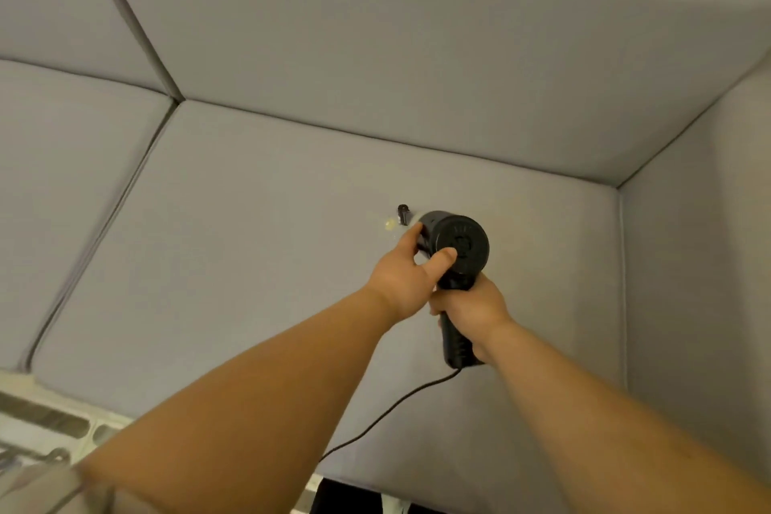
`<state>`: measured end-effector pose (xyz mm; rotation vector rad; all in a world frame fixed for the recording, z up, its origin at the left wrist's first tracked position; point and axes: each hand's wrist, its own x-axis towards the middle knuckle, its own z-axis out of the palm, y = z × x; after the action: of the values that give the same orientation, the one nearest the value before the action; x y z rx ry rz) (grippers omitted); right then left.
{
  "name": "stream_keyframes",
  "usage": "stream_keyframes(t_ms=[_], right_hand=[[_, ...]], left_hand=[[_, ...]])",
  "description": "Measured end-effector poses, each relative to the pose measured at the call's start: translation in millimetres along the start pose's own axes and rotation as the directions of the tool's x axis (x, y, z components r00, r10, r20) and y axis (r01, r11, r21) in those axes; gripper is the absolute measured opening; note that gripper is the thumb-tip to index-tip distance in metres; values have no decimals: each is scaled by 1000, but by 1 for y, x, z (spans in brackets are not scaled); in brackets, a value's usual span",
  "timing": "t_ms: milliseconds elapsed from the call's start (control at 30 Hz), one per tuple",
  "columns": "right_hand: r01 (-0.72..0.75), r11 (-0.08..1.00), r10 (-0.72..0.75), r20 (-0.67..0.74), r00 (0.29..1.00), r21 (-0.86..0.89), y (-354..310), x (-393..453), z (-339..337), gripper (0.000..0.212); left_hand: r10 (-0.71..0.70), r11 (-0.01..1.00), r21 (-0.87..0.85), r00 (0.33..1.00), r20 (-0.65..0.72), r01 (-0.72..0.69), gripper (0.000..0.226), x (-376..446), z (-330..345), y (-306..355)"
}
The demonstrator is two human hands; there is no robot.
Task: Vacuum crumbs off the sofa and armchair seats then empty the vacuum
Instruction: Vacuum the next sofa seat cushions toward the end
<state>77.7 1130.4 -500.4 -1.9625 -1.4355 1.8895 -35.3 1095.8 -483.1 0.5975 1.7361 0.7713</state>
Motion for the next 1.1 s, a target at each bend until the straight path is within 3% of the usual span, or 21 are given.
stream_keyframes(t_ms=[300, 667, 1100], right_hand=[[-64, 996, 66, 29, 997, -63, 22, -33, -14, 30], [33, 999, -33, -5, 999, -30, -25, -10, 6, 33], [-67, 995, 70, 38, 997, -70, -5, -13, 1, 30]], left_hand=[[-31, 997, -64, 999, 14, 32, 71, -37, 20, -15], [21, 999, -27, 999, -40, -22, 71, -9, -17, 14], [-42, 998, -52, 999, 12, 42, 73, -18, -5, -1]])
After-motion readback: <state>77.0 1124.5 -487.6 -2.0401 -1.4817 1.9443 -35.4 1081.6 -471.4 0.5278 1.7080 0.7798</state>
